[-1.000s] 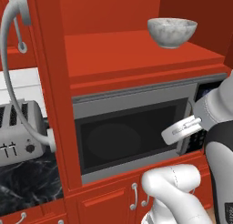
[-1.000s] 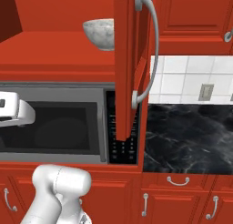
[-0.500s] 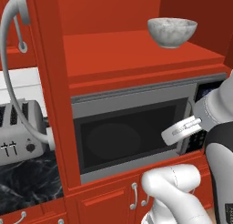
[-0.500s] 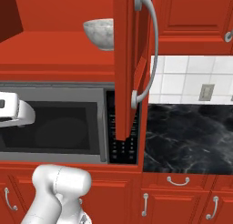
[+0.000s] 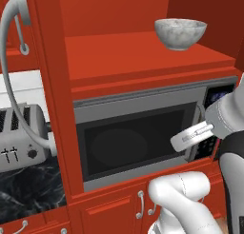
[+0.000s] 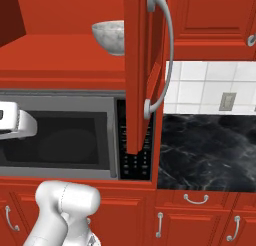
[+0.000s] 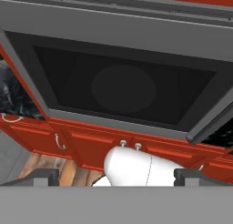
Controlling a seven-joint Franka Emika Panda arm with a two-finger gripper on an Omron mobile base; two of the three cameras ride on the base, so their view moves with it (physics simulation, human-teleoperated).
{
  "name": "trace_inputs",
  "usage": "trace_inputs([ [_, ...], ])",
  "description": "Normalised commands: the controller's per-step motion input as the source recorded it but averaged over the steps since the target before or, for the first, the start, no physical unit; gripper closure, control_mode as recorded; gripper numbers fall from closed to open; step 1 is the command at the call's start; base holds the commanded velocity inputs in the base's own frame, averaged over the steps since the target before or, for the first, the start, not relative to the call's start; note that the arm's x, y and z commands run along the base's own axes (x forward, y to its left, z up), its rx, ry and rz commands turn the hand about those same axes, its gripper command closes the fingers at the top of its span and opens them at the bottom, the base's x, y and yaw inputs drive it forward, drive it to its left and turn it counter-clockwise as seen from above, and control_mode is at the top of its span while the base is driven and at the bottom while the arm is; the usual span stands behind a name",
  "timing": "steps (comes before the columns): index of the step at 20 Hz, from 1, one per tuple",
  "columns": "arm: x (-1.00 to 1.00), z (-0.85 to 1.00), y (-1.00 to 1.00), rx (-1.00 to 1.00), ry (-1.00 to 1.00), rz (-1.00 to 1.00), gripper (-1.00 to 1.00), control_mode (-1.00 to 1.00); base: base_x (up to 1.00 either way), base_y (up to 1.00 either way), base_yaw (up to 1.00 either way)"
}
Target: Move the bowls from the cabinet to the plates on the dining table.
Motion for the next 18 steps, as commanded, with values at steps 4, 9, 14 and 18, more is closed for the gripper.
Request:
trace_inputs([
  [4,-0.36,0.25,0.00,0.06,-0.14,0.00,-1.00,-1.00,0.00,0.00,0.00],
  [9,-0.13,0.36,0.04,0.03,-0.12,0.00,-1.00,-1.00,0.00,0.00,0.00],
  [14,0.00,0.55,0.00,-0.04,-0.03,0.00,-1.00,-1.00,0.00,0.00,0.00],
  [18,0.00,0.59,0.00,-0.16,0.00,0.00,-1.00,-1.00,0.00,0.00,0.00],
])
